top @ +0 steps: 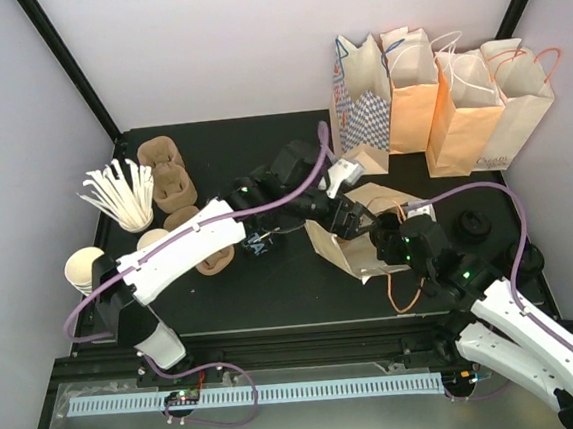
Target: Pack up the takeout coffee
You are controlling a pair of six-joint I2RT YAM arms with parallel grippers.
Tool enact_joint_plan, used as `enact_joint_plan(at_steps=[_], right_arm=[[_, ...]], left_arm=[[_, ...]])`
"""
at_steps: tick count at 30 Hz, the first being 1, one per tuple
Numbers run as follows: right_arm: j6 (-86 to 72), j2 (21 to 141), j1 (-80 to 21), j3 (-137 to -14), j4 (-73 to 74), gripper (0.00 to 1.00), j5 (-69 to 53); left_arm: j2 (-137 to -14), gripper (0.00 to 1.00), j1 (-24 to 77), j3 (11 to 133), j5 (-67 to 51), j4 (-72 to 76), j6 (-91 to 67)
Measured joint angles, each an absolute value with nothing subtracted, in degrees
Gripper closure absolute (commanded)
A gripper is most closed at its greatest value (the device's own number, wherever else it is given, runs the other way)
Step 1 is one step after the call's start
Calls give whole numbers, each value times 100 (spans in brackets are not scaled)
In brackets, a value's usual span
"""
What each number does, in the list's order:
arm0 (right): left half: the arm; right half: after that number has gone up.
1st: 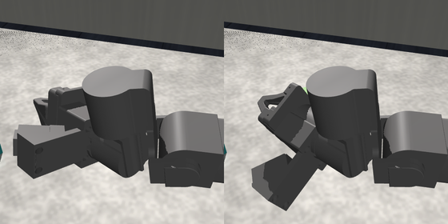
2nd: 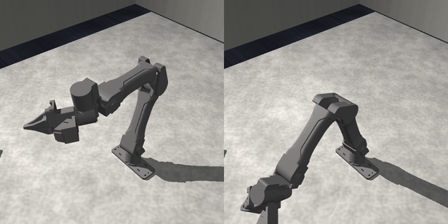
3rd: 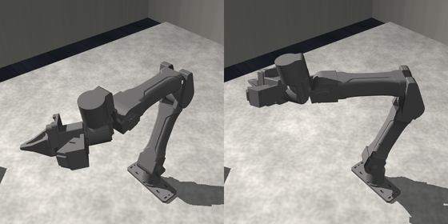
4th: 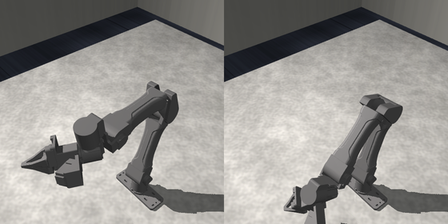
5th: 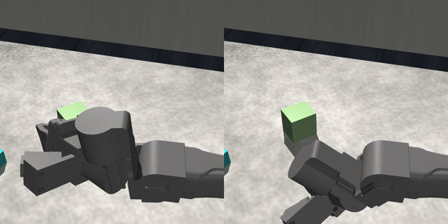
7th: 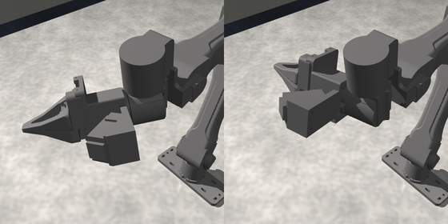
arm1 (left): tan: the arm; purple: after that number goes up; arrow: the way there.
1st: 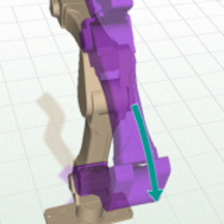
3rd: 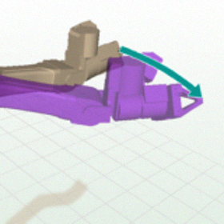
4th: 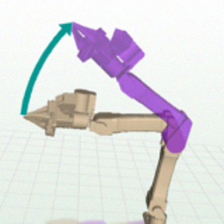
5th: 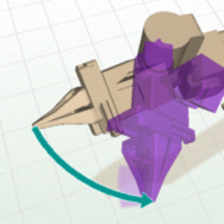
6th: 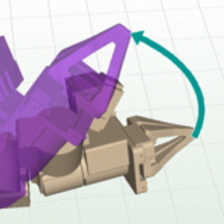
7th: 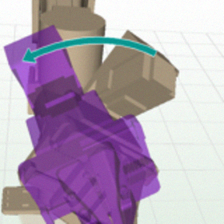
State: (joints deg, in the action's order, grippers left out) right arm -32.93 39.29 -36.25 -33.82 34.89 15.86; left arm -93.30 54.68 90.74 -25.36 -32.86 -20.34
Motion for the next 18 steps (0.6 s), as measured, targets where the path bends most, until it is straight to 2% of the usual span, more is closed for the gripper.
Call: enact_joint_plan(at_steps=[4, 8, 11, 15, 18], right_arm=[[-3291, 3938, -3625, -3277, 3345, 81, 1643], [-3310, 3916, -3625, -3210, 3197, 82, 1769], [-3312, 3848, -3625, -3164, 3109, 82, 1815], [-3304, 3656, -3625, -2945, 2867, 82, 1859], [-3267, 3592, -3625, -2773, 2644, 83, 1894]], left_arm=[[-9048, 3, 5019, 9074, -3238, -3096, -2504], [-8715, 1, 4160, 8919, -3726, -2436, -3057], [-8750, 7, 3607, 8768, -3833, -2053, -3188], [-9793, 11, 3312, 9078, -4021, -2069, -3133], [-11319, 12, 3306, 10221, -4060, -2714, -2917]])
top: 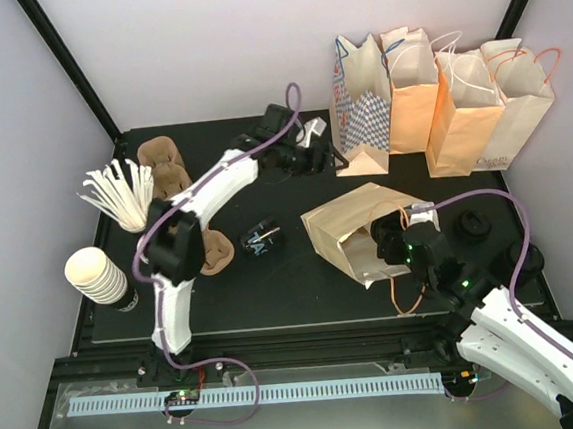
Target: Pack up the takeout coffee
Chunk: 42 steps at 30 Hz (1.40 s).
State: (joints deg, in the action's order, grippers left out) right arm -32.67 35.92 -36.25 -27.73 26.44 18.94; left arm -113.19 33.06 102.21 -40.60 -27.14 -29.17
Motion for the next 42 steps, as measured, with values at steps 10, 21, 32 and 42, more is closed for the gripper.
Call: enact_joint_plan(at_steps=[10, 21, 32, 42], right_arm=[[-3050, 3913, -3625, -2670, 1984, 85, 1900], [-2980, 4442, -3625, -2687, 1903, 85, 1940], [-2971, 4731, -3625, -2685, 1712, 84, 2119], [-2875, 5317, -3625, -2847, 1527, 84, 2224]], left_arm=[[-13487, 17, 3232, 11299, -4252, -3452, -2764], [-14081, 20, 3323, 11441, -5103, -3024, -3350], [-14164, 22, 3411, 10892, -6062, -1520, -4619], [-14188, 23, 3415, 10593, -6427, -637, -5295]])
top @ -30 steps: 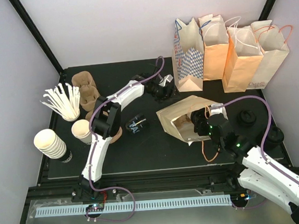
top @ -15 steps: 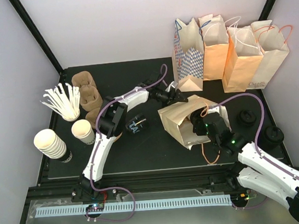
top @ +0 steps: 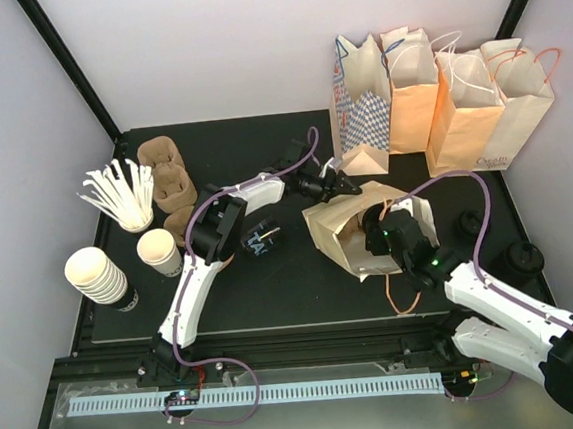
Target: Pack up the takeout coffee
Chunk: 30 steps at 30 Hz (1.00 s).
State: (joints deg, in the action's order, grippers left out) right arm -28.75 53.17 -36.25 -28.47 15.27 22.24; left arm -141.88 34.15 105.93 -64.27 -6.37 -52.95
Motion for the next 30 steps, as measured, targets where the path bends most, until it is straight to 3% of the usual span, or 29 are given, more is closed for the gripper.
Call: enact_joint_plan(at_steps=[16, 30], right_arm=[[-2731, 6615, -3514, -3839, 2027, 79, 2399], [-2399, 8031, -2200, -5784, 3498, 75, 733]], left_arm=[[-14267, 24, 3406, 10103, -6471, 932, -6528], [-14363, 26, 3406, 9767, -6418, 1761, -7024]])
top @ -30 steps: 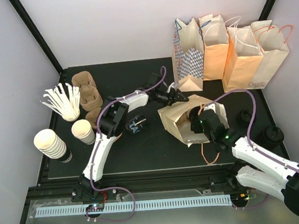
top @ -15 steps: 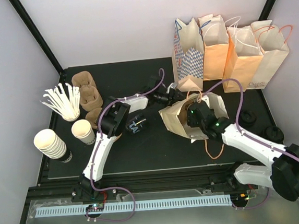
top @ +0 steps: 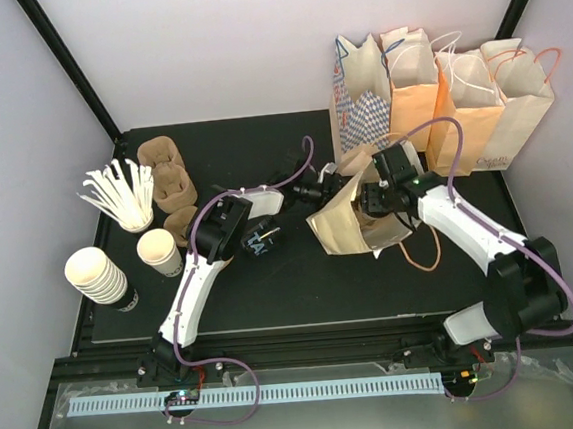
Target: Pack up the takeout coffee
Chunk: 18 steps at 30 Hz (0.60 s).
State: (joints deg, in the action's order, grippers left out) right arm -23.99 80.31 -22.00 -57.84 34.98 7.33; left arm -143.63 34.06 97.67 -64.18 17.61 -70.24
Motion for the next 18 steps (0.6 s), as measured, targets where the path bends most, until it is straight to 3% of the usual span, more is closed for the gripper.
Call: enact_joint_plan(at_steps=[4, 12, 18], right_arm=[[-2102, 8639, -2049, -6508, 4023, 75, 464], [-1931, 9408, -2034, -7540, 4886, 69, 478], [-1931, 9723, -2049, -8053, 5378, 33, 541]], left_arm=[[-14363, 25, 3409, 9679, -6372, 1688, -6954], [-13821, 8, 3330, 9463, -5647, 443, -5887], [-12877, 5, 3059, 8903, -5242, -266, -5168]])
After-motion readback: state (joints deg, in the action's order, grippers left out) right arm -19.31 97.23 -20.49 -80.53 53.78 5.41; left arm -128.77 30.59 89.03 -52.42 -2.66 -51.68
